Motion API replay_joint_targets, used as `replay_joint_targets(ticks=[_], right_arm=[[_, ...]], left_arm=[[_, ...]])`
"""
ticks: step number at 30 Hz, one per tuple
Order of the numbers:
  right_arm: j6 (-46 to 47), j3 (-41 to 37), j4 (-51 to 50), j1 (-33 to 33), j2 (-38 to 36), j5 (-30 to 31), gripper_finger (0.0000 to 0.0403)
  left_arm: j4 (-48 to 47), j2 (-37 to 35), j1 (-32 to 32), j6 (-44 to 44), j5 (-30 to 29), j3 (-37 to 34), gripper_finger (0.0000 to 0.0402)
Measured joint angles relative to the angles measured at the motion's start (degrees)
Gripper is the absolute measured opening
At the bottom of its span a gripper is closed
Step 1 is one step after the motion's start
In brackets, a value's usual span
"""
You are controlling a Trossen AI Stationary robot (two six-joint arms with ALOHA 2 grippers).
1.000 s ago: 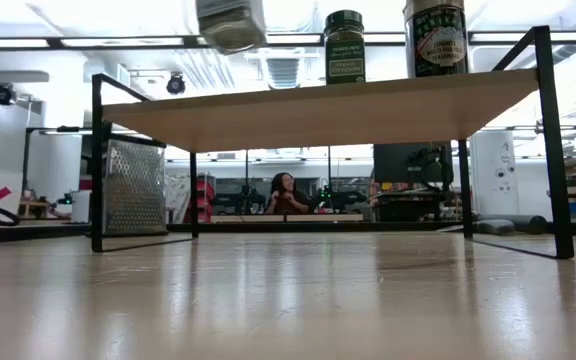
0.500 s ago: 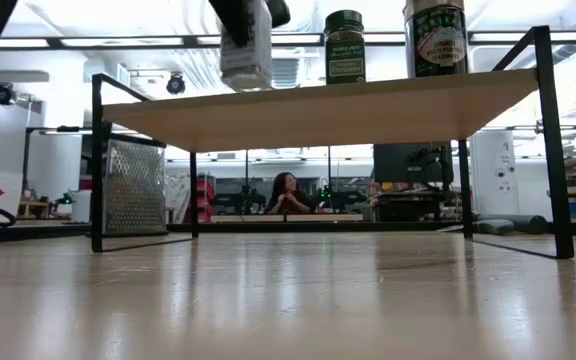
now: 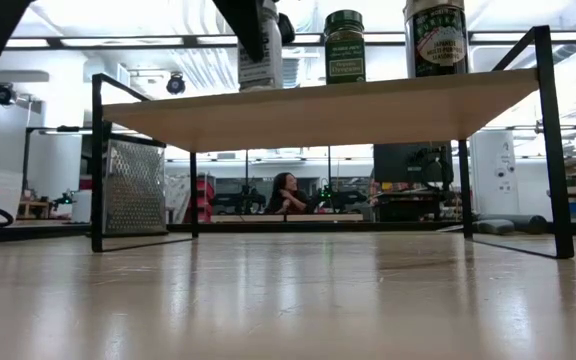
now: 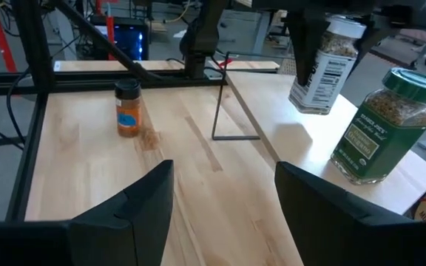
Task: Shelf spices
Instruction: Put the white seasoning bottle on the shelf
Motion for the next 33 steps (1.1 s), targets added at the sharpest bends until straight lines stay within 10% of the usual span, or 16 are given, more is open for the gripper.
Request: replay_joint_targets(ticks=[33], right_arm=[[-1.62, 0.02, 1.11, 0.00, -0.04, 0.05, 0.0223]], left_arm=[[0.95, -1.14, 0.54, -0.63, -2.46, 1.27, 0.0281]])
